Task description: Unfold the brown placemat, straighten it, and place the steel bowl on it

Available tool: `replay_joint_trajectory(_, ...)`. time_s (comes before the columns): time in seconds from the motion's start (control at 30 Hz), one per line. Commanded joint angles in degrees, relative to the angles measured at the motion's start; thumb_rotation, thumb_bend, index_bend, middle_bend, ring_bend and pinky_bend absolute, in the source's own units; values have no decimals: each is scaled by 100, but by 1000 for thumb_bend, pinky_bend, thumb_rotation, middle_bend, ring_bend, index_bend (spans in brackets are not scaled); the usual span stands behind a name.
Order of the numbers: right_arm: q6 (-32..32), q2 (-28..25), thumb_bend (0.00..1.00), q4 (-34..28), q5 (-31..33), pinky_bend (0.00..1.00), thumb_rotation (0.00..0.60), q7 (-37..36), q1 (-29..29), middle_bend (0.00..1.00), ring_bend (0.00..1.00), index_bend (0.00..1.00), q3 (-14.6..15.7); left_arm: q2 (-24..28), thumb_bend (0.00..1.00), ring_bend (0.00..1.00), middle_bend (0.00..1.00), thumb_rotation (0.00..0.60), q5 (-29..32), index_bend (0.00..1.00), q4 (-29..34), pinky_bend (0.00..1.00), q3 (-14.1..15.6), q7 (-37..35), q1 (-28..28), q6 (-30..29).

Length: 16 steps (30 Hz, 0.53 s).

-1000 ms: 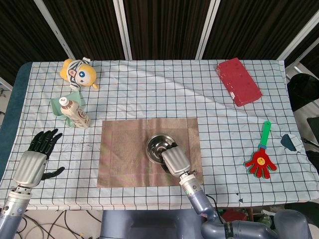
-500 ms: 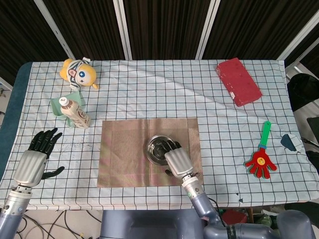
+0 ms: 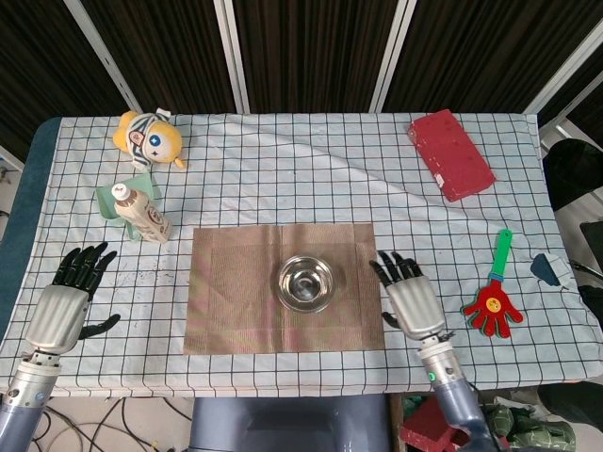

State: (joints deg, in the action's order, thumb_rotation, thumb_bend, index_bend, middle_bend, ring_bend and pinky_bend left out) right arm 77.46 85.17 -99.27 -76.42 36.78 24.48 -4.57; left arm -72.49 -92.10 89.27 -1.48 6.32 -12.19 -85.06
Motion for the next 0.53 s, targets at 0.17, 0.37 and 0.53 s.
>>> replay_joint_trajectory(0.17,853,-1228,60,-30,-398,192,600,-1222,-912,31,58,80,397,-103,50,0,0,600,33,0,-65,26,-52,281,36,-78)
replay_joint_trajectory(0.37,1266,-1484,50,405,-487,192,600,-1995,-1361,0,32,16,443,-154,37,0,0,600,174,0,-110,0,-118,554,64,-75)
replay_joint_trajectory(0.53,1480,-1474,48,749,-578,191,600,-2599,-1526,0,27,0,312,-214,36,0,0,600,267,0,-130,0,-187,703,61,-74)
